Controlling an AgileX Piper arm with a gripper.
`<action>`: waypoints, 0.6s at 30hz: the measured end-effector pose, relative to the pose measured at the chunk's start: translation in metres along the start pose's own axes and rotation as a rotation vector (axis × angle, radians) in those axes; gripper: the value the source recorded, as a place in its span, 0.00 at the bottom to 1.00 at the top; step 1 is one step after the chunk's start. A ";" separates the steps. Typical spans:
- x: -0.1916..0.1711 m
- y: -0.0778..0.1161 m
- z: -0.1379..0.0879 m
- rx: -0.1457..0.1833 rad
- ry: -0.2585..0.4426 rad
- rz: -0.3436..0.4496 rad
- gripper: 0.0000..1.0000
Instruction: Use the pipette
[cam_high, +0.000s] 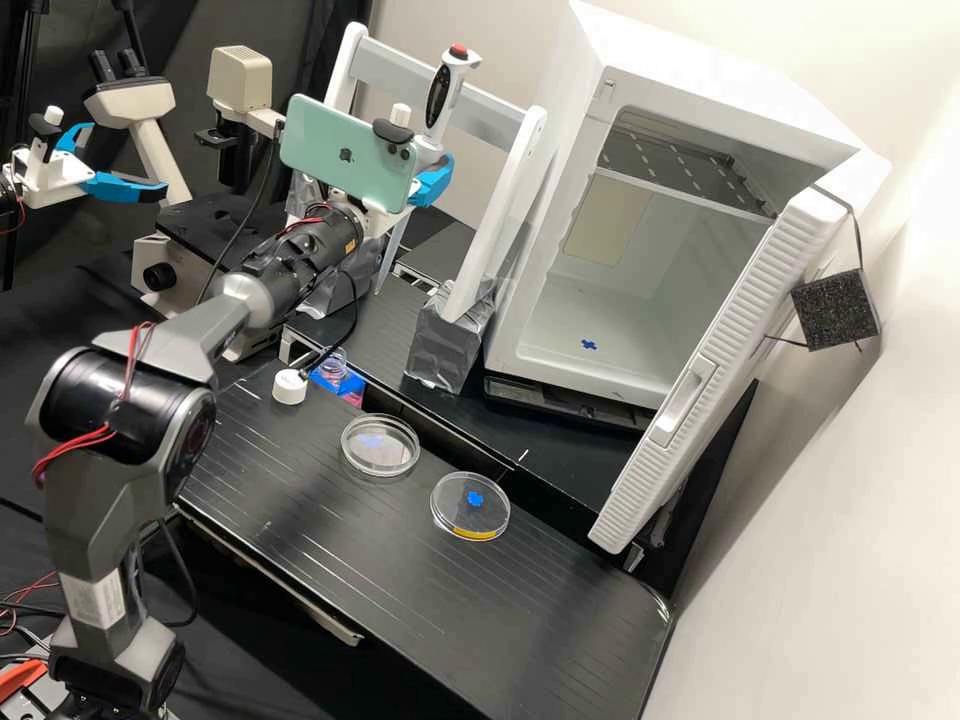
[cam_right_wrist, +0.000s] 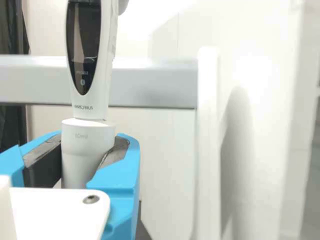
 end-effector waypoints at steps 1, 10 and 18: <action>-0.003 0.002 0.000 0.001 0.005 0.013 0.00; -0.035 0.000 0.010 -0.042 0.038 0.051 0.00; -0.058 -0.027 0.021 -0.052 0.032 -0.009 0.00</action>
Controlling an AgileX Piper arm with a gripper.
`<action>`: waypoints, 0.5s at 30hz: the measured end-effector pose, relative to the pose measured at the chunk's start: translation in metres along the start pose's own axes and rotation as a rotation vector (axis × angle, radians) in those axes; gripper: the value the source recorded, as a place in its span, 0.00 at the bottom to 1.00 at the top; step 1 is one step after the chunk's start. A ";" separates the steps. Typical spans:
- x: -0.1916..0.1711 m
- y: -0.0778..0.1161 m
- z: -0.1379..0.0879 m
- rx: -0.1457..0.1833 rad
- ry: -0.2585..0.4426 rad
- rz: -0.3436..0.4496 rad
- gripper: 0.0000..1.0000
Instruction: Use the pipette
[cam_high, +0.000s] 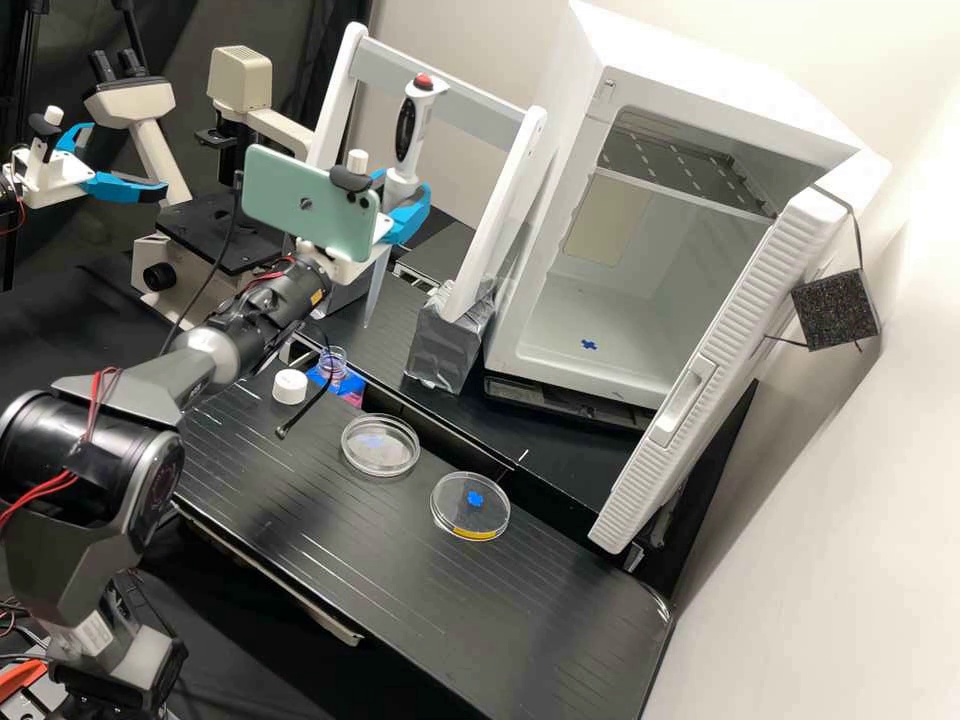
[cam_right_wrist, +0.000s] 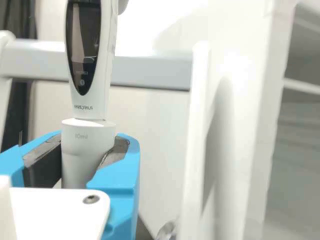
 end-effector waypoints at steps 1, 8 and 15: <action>-0.003 -0.004 0.001 -0.001 0.000 -0.013 0.00; -0.017 -0.014 0.002 0.000 0.004 -0.057 0.00; -0.022 -0.013 0.004 -0.003 0.008 -0.032 0.00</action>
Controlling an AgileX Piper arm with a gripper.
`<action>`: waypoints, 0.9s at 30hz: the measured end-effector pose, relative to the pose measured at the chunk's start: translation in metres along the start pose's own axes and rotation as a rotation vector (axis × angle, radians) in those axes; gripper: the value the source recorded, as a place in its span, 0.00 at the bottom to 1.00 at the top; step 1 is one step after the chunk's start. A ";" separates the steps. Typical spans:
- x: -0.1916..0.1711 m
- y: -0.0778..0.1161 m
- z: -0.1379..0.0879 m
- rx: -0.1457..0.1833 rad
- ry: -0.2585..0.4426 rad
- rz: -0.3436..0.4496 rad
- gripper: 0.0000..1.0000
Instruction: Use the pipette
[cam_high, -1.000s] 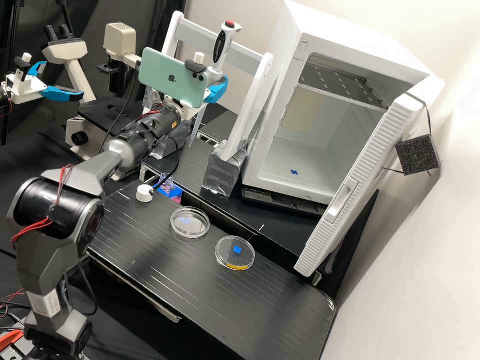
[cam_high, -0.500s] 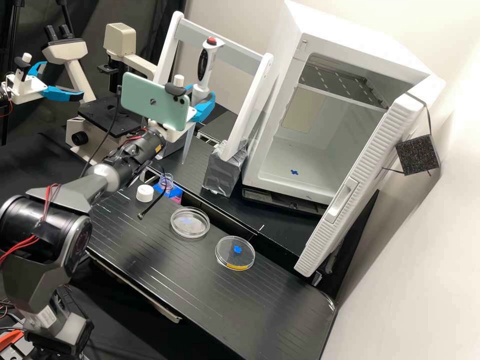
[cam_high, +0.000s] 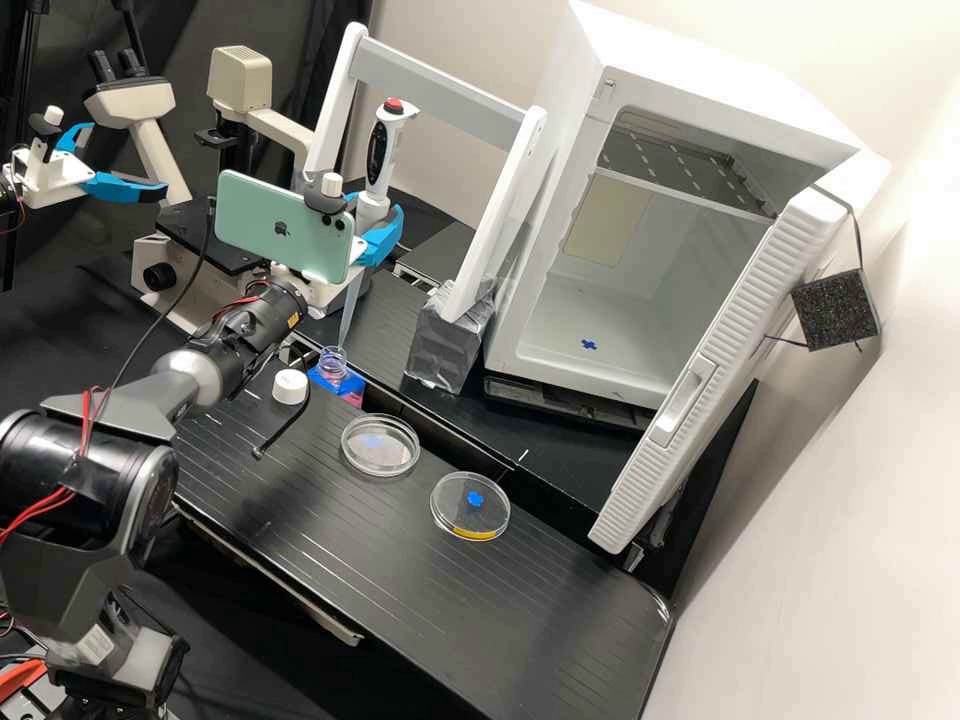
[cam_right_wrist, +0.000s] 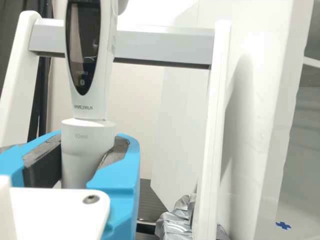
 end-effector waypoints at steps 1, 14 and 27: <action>0.000 0.000 0.001 -0.001 0.000 0.002 0.00; -0.009 -0.028 0.021 0.040 -0.056 -0.072 0.00; -0.011 -0.048 0.030 0.038 -0.060 -0.076 0.00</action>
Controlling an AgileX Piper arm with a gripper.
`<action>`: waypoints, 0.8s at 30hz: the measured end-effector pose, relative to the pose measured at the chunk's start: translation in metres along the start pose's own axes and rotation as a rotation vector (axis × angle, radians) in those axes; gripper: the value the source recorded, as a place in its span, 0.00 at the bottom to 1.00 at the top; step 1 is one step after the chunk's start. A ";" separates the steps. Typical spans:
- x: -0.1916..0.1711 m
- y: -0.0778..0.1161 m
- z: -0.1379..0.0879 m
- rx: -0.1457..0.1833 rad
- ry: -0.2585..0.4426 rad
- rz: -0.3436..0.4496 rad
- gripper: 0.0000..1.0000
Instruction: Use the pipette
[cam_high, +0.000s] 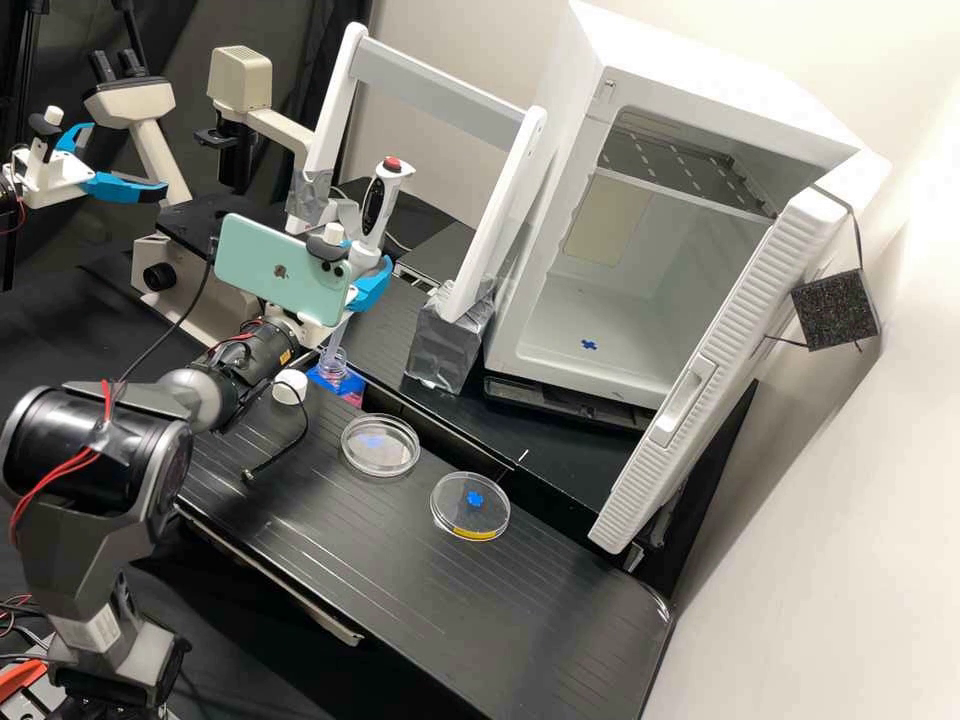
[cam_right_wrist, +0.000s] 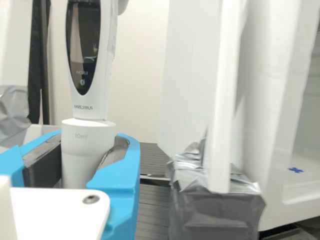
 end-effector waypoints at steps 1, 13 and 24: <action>0.000 -0.003 0.001 -0.005 0.000 -0.008 0.00; -0.002 -0.011 0.000 -0.024 0.011 -0.007 0.00; -0.010 -0.004 -0.005 -0.008 0.029 0.017 0.00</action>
